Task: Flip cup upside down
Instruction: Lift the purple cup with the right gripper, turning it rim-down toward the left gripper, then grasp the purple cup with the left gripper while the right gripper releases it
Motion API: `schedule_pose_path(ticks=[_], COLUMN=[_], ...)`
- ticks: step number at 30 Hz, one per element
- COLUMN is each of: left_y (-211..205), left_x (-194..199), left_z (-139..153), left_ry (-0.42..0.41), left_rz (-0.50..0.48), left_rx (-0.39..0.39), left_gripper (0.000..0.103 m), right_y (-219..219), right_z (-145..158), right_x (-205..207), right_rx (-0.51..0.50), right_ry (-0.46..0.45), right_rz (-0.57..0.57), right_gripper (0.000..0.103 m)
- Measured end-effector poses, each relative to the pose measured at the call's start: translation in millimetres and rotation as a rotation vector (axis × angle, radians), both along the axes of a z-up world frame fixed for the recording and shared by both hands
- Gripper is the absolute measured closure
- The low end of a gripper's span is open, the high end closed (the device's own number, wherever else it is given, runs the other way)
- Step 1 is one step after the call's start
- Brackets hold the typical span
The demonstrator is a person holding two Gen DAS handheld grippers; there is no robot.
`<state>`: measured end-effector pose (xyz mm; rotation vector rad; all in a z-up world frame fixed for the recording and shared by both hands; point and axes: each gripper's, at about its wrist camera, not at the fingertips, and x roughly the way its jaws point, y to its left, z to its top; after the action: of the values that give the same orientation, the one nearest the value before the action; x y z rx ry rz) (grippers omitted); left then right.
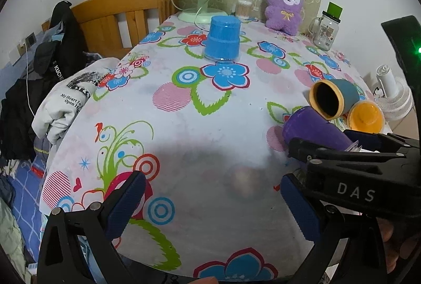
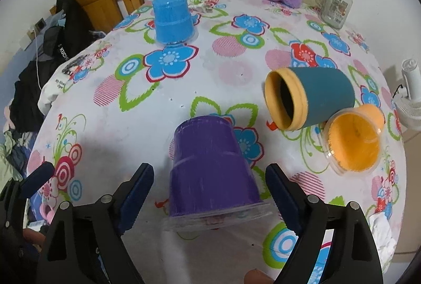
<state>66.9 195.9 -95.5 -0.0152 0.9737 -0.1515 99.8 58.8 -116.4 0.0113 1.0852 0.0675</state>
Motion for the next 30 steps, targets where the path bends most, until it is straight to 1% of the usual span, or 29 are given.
schedule_pose_path(ticks=[3, 10, 12, 14, 16, 18, 22, 25, 30], left_y=[-2.5, -12.3, -21.3, -32.0, -41.8, -52.7, -77.8, -91.9, -108.6], left_x=[1.7, 11.7, 16.3, 20.7, 24.5, 28.4, 35.7, 42.7, 54.0], left_z=[4.6, 28.3, 34.5, 38.7, 43.2, 46.5, 46.5, 42.6, 33.7], left_ry=[-0.005, -0.048, -0.058, -0.062, -0.064, -0.068, -0.067, -0.057, -0.034], left_rz=[-0.005, -0.009, -0.026, -0.041, -0.062, -0.077, -0.109, -0.119, -0.126], left_rx=[0.0, -0.014, -0.009, -0.004, -0.018, -0.021, -0.002, 0.013, 0.023], left_gripper=[0.0, 0.0, 0.0, 0.0, 0.0, 0.0, 0.0, 0.0, 0.0], right_y=[-5.4, -34.6, -47.6, -60.2, -77.7, -93.8, -125.5, -146.6, -164.0], right_z=[11.5, 42.0, 51.8, 59.2, 65.3, 68.3, 69.2, 64.4, 51.8], right_x=[-3.7, -17.7, -22.6, -26.1, -28.4, -29.5, -34.6, -38.7, -43.6], right_rx=[-0.032, -0.048, -0.053, -0.066, -0.048, -0.035, -0.032, -0.026, -0.023], right_ry=[-0.043, -0.134, -0.172, -0.2, -0.21, -0.215, -0.225, -0.218, -0.192], right_rz=[-0.009, -0.038, -0.06, -0.084, -0.111, -0.137, -0.202, -0.24, -0.258], right_gripper=[0.014, 0.014, 0.007, 0.006, 0.006, 0.006, 0.006, 0.006, 0.006])
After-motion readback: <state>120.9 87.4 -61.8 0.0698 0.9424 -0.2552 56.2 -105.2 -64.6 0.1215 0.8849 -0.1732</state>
